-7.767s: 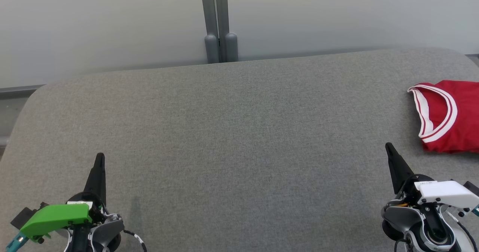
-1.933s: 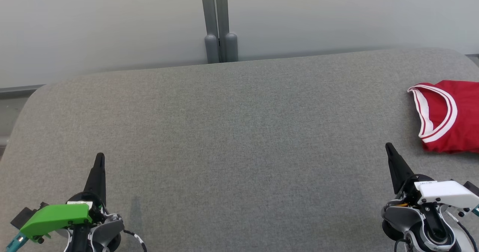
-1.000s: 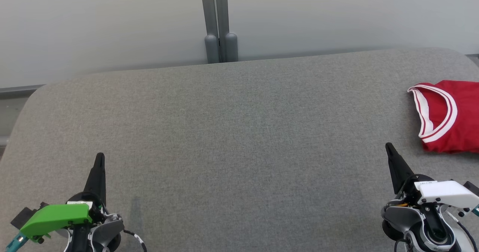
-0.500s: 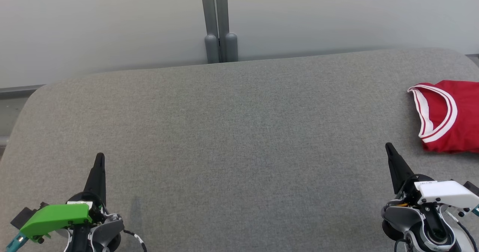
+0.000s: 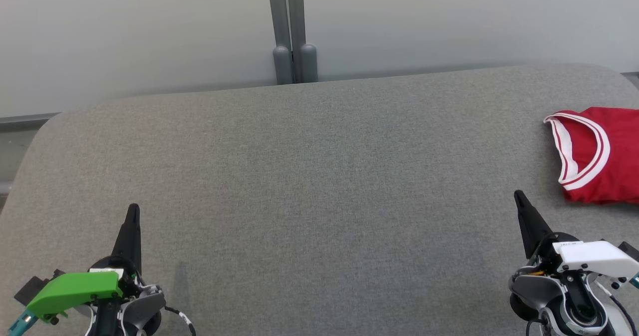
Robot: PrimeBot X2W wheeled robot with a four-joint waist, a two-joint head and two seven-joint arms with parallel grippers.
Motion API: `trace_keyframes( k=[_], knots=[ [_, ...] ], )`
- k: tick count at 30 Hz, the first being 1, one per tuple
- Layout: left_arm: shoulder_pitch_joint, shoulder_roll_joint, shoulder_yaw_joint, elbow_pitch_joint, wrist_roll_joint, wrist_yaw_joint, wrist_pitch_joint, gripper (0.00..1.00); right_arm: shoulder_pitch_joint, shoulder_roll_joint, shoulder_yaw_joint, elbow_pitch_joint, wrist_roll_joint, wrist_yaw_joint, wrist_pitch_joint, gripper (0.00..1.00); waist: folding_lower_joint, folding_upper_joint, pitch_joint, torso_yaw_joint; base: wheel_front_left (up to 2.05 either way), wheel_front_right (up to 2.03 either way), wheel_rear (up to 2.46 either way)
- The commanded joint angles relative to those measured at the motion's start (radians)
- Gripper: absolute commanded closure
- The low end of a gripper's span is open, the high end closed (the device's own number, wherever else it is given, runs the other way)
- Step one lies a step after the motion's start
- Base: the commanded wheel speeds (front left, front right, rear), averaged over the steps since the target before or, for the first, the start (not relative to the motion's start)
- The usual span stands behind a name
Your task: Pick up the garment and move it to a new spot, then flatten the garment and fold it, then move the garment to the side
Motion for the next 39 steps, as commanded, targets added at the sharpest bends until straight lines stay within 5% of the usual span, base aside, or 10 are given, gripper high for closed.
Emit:
trace_keyframes(
  k=[1, 39],
  knots=[
    [-0.012, 0.007, 0.003, -0.002, -0.001, -0.006, 0.004, 1.00, -0.005, -0.001, -0.001, 0.002, 0.007, 0.001, 0.003, 1.00, 0.0000, -0.0001, 0.000, 0.000, 0.00, 0.00, 0.00],
    [-0.012, 0.007, 0.003, -0.002, -0.001, -0.005, 0.004, 1.00, -0.005, -0.001, -0.001, 0.002, 0.007, 0.001, 0.003, 1.00, 0.0000, -0.0001, 0.000, 0.000, 0.00, 0.00, 0.00]
  ],
)
